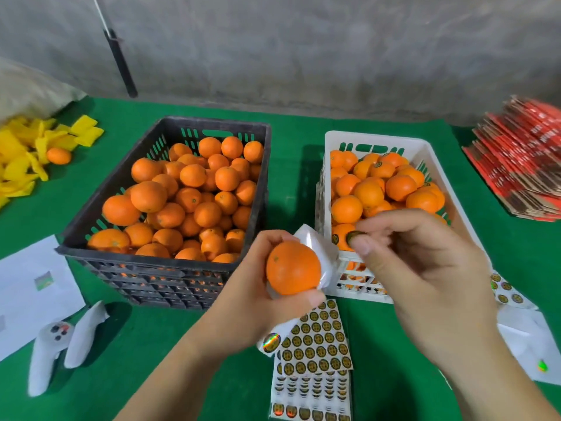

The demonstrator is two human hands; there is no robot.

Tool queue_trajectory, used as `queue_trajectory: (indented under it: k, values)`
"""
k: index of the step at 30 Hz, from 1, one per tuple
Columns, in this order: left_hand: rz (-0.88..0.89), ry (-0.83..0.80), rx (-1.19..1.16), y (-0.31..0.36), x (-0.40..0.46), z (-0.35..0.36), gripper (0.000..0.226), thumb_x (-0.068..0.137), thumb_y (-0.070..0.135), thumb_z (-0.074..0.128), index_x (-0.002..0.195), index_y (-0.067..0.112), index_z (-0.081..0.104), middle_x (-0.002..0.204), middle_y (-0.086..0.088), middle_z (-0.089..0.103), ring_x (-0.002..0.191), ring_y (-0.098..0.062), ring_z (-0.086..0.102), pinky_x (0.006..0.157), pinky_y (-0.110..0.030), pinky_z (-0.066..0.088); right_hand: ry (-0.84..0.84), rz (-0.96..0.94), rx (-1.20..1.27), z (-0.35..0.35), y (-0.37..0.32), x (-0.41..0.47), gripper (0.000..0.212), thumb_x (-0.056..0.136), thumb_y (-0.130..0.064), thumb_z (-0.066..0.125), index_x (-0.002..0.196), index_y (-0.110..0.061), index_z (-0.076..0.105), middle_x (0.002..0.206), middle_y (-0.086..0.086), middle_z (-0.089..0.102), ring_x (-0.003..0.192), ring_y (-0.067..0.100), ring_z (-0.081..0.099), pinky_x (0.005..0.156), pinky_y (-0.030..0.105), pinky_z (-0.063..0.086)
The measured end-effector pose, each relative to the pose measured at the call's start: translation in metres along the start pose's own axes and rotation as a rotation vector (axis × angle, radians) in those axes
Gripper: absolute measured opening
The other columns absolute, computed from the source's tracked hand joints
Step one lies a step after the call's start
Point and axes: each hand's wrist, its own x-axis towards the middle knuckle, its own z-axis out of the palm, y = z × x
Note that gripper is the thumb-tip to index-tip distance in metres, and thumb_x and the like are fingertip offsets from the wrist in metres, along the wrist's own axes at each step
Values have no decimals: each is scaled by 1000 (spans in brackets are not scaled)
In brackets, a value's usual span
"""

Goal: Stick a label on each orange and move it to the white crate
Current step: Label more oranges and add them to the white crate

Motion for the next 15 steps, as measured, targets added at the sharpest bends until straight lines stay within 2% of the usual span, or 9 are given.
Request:
queue_trajectory:
  k: [3,6,8,12,15]
  values:
    - [93,-31,163,3,-2,9,71,77,43,91,132,33,48,124,13,65,110,-16,69,85,-30,59,-343,104,-97,14,-4,10,16,93,-23,77,98,-38,74,76,-15,63,66,7,55,62,15,44]
    - [112,-26,264,6,-4,12,66,76,47,91,126,38,50,122,13,67,111,-13,69,85,-31,59,-532,202,-162,13,0,16,16,98,-21,73,96,-35,68,75,-15,58,65,5,50,59,24,42]
    - [122,-24,296,4,-5,12,64,76,48,91,125,40,51,122,14,66,113,-13,67,87,-35,60,-585,222,-197,6,3,18,15,100,-23,70,101,-38,66,77,-14,58,67,4,51,62,27,44]
    - [161,12,402,-1,-7,15,65,75,50,89,129,40,53,122,15,63,115,-14,64,91,-38,57,-659,326,-192,-2,12,16,29,102,-28,68,121,-48,62,81,-13,53,70,3,50,67,27,46]
    - [172,57,370,-6,-7,15,66,74,48,90,128,39,53,123,16,62,114,-13,64,88,-32,57,-592,402,-138,-2,20,12,25,96,-49,69,120,-42,62,73,-9,47,67,5,46,65,28,41]
